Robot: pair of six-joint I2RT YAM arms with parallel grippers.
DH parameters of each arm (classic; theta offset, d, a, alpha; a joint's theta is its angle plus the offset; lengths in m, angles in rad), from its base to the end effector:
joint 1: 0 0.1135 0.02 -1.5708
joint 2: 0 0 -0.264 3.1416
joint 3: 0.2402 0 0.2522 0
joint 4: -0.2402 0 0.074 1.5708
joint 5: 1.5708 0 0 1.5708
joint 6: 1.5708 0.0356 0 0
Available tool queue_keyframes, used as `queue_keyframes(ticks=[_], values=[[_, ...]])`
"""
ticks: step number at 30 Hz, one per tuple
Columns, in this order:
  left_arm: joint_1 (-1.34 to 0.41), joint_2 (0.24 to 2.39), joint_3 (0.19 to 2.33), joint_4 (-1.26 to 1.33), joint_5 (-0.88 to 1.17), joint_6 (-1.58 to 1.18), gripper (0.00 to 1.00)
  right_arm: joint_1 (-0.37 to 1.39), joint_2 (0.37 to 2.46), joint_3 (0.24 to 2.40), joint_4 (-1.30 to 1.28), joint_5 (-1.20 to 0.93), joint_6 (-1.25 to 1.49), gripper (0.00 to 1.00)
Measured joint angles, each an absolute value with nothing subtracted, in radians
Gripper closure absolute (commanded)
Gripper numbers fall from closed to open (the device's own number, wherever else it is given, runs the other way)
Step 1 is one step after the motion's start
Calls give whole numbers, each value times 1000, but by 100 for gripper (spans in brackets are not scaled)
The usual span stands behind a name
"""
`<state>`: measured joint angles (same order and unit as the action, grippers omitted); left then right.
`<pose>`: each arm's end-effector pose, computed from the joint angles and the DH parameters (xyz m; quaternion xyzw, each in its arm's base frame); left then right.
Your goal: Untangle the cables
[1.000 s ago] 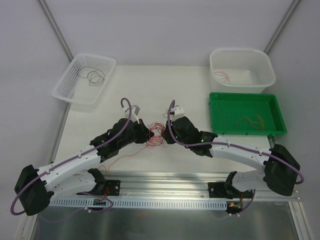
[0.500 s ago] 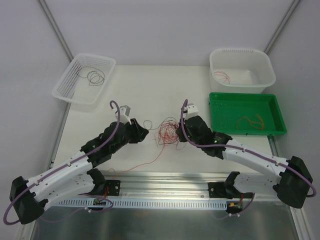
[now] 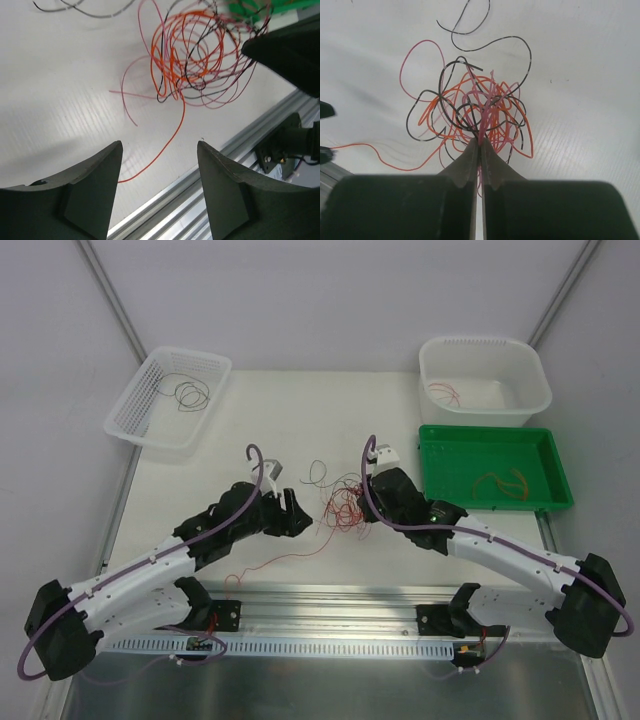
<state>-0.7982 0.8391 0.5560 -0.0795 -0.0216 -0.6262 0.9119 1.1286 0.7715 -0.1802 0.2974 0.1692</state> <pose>0.1388 -0.1413 0.2602 0.0646 0.8205 -0.3645 0.4357 0.1615 0.1915 0.2674 -0.2438 0.8278 0.1410 0.4852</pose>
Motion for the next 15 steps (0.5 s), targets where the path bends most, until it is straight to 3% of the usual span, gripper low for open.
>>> queue_keyframes(ticks=[6, 15], values=[[-860, 1038, 543, 27, 94, -587, 43, 912, 1128, 802, -185, 290, 167, 99], [-970, 1258, 592, 104, 83, -563, 53, 912, 1128, 804, -190, 275, 167, 99]])
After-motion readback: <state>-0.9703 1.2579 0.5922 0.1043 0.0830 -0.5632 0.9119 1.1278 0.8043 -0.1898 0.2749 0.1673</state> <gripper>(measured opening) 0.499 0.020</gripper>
